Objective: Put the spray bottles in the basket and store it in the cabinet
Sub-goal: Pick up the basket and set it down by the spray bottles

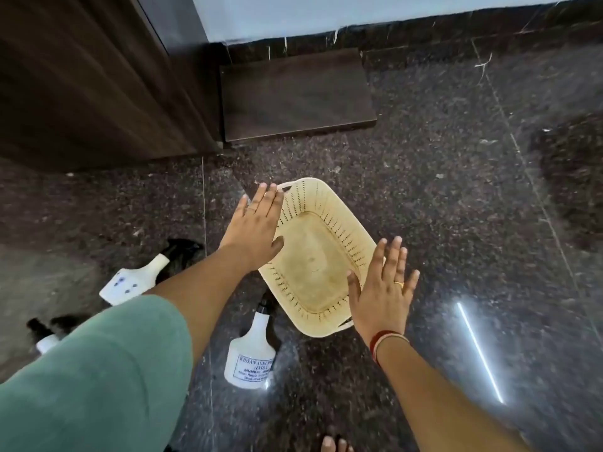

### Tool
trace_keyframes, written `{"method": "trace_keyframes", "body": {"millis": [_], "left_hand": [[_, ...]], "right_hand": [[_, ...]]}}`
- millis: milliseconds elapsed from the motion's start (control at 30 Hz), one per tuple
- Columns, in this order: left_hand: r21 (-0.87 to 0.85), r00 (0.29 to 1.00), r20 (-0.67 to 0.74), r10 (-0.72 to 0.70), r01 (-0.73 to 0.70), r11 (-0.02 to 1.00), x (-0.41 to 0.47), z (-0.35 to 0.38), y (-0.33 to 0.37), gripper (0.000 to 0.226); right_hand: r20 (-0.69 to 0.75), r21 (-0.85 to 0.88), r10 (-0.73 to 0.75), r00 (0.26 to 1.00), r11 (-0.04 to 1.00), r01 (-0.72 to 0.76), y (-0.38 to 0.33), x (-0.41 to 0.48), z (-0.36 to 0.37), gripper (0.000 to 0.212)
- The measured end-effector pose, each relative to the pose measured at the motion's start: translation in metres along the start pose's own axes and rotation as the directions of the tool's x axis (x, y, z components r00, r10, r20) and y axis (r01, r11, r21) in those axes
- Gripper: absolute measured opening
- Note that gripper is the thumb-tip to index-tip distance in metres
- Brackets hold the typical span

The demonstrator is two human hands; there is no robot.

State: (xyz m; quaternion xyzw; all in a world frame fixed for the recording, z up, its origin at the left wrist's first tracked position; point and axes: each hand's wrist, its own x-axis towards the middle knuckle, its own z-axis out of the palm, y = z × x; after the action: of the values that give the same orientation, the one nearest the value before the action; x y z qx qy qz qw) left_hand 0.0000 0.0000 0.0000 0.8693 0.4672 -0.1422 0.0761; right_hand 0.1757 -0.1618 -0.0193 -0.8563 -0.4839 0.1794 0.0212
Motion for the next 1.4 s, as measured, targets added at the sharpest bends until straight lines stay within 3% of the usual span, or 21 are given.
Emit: {"method": "trace_keyframes", "body": {"millis": [267, 467, 633, 700, 767, 833, 867, 900, 933, 1133, 1267, 1400], "left_hand": [[-0.002, 0.998, 0.021, -0.066, 0.067, 0.998, 0.026, 0.026, -0.009, 0.083], [-0.188, 0.988, 0.036, -0.152, 0.156, 0.97, 0.042, 0.03, -0.011, 0.089], [-0.219, 0.947, -0.03, -0.319, 0.305, 0.927, 0.058, 0.025, -0.014, 0.046], [-0.197, 0.939, -0.036, -0.343, 0.33, 0.923, 0.061, 0.026, -0.022, 0.04], [-0.204, 0.935, -0.037, -0.352, 0.338, 0.919, 0.06, 0.03, -0.028, 0.036], [-0.206, 0.935, -0.056, -0.349, 0.332, 0.921, 0.058, 0.035, -0.029, 0.034], [-0.21, 0.934, -0.072, -0.349, 0.327, 0.921, 0.057, 0.037, -0.028, 0.032], [-0.217, 0.933, -0.087, -0.35, 0.325, 0.92, 0.056, 0.039, -0.028, 0.03], [-0.226, 0.929, -0.102, -0.356, 0.327, 0.918, 0.054, 0.041, -0.029, 0.028], [-0.325, 0.876, -0.263, -0.404, 0.313, 0.892, 0.031, 0.024, -0.057, 0.032], [-0.572, 0.792, -0.298, -0.533, 0.299, 0.764, -0.007, -0.013, -0.092, 0.012], [-0.693, 0.713, -0.228, -0.663, 0.359, 0.625, -0.076, -0.033, -0.129, 0.021]], "right_hand": [[0.049, 0.051, 0.096, 0.994, 0.994, -0.098, 0.001, 0.008, 0.03, 0.073], [0.007, 0.134, 0.095, 0.995, 0.986, -0.096, -0.001, 0.02, 0.036, 0.072], [-0.085, 0.255, 0.017, 0.996, 0.967, 0.005, 0.004, 0.041, 0.029, 0.078], [-0.125, 0.377, 0.068, 0.99, 0.926, -0.016, 0.012, 0.051, 0.024, 0.085], [-0.099, 0.545, 0.336, 0.937, 0.806, -0.231, 0.017, 0.058, 0.026, 0.086], [0.158, 0.699, 0.626, 0.763, 0.475, -0.535, 0.017, 0.059, 0.028, 0.069], [0.306, 0.732, 0.667, 0.68, 0.291, -0.615, 0.017, 0.059, 0.03, 0.048], [0.39, 0.736, 0.662, 0.64, 0.194, -0.649, 0.015, 0.057, 0.033, 0.024], [0.398, 0.737, 0.654, 0.643, 0.19, -0.649, 0.013, 0.054, 0.034, 0.011], [0.001, 0.646, 0.555, 0.832, 0.635, -0.424, -0.017, 0.051, 0.002, 0.027], [-0.153, 0.556, 0.371, 0.916, 0.799, -0.23, -0.058, 0.058, -0.049, 0.032], [-0.199, 0.471, 0.176, 0.964, 0.88, -0.064, -0.102, 0.035, -0.081, 0.03]]}}
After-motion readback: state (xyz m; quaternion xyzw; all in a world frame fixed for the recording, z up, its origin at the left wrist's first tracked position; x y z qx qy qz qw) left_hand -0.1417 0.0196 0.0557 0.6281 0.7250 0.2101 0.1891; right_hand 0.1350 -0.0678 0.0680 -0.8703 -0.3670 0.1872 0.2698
